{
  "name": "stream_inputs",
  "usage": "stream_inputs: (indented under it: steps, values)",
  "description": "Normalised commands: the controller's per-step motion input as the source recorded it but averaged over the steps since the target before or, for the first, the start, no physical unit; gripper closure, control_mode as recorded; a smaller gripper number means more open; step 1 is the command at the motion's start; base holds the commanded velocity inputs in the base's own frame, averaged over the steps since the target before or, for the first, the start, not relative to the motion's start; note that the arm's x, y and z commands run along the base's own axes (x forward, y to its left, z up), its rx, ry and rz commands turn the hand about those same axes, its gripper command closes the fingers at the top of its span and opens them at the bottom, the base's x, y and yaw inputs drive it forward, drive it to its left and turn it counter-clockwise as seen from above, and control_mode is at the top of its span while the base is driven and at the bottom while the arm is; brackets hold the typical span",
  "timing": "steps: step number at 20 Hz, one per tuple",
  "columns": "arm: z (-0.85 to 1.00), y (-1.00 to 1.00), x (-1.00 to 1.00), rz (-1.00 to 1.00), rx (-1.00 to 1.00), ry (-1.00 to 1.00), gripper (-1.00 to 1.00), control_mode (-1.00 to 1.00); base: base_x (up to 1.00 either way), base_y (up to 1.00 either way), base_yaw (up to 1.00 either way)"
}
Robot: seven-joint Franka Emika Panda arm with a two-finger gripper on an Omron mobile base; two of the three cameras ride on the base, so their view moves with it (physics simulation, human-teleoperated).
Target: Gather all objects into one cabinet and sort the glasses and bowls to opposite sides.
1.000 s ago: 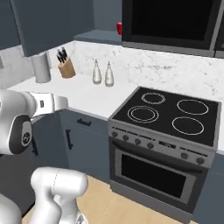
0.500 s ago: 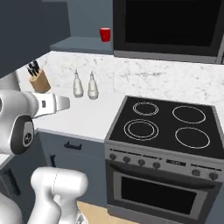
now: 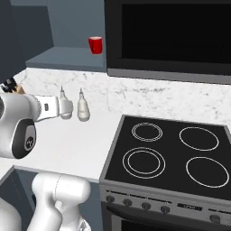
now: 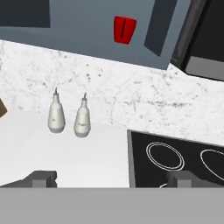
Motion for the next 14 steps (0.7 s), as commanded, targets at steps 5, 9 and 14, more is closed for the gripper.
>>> stream_inputs:
  steps: [5,9,14]
  values:
    - [0.00,0.00,0.00,0.00,0.00,0.00,-1.00,1.00,0.00,-0.20,0.00]
    - [0.00,-0.07,0.00,0.00,0.02,0.02,-1.00,-1.00,0.00,-0.03,0.00]
    - [0.00,-0.01,0.14,0.00,0.00,0.09,-1.00,-1.00,0.00,0.00,0.00]
